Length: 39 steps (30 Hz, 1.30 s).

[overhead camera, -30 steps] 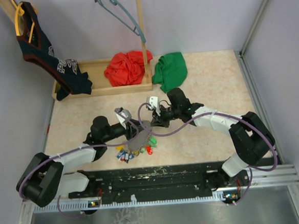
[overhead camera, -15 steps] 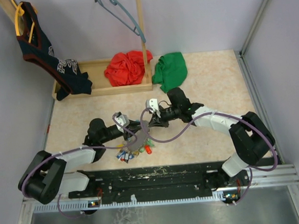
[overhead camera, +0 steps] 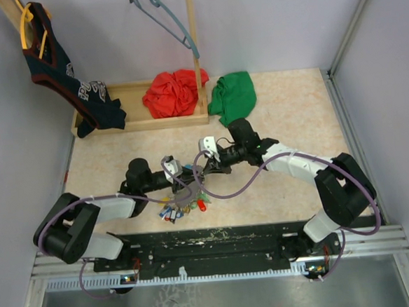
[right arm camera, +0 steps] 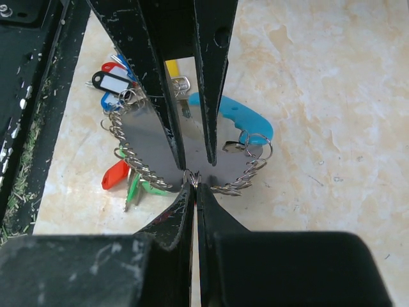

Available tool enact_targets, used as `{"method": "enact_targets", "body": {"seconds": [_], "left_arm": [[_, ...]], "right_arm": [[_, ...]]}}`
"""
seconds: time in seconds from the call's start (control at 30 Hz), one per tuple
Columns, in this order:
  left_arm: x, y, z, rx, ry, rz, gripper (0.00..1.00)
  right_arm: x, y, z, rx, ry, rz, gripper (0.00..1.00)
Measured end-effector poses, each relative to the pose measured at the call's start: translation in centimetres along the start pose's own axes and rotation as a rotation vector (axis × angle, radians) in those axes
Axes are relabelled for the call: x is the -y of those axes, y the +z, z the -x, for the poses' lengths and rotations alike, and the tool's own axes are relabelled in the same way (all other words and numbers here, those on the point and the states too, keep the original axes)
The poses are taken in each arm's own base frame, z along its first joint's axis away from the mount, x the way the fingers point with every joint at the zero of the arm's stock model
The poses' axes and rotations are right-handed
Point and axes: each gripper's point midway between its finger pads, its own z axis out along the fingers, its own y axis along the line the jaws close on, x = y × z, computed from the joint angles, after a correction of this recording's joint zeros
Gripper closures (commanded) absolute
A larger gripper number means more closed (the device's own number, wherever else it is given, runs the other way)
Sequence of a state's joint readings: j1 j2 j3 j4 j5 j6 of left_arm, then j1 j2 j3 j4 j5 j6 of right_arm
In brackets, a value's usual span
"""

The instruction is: Put the keys on the keyring

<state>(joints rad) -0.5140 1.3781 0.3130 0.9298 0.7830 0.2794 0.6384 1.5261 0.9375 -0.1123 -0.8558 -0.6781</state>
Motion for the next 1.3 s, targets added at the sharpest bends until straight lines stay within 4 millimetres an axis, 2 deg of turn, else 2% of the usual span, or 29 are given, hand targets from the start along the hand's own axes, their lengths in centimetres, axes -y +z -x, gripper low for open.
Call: {"method": "enact_targets", "body": {"seconds": [0.2, 0.53, 0.73, 0.8, 0.87, 1.03, 1.3], "left_arm": [[0.4, 0.4, -0.3, 0.004, 0.001, -0.038, 0.72], [0.2, 0.9, 0.5, 0.046, 0.009, -0.052, 0.75], [0.2, 1.1, 0.4, 0.049, -0.013, -0.056, 0.90], [0.2, 1.1, 0.4, 0.050, -0.019, -0.055, 0.98], [0.1, 1.1, 0.4, 0.050, -0.025, -0.052, 1.00], [-0.2, 1.1, 0.5, 0.045, -0.025, -0.031, 1.00], [-1.5, 0.6, 0.9, -0.019, 0.021, 0.023, 1.00]], "right_arm": [[-0.2, 0.0, 0.0, 0.000, -0.002, 0.008, 1.00], [-0.2, 0.0, 0.0, 0.002, -0.006, 0.009, 1.00], [-0.1, 0.0, 0.0, 0.003, -0.007, 0.008, 1.00], [-0.1, 0.0, 0.0, 0.003, -0.007, 0.007, 1.00], [-0.1, 0.0, 0.0, 0.002, -0.006, 0.008, 1.00], [-0.1, -0.1, -0.2, -0.009, 0.013, -0.003, 0.81], [0.5, -2.4, 0.5, -0.033, 0.004, -0.153, 0.79]]}}
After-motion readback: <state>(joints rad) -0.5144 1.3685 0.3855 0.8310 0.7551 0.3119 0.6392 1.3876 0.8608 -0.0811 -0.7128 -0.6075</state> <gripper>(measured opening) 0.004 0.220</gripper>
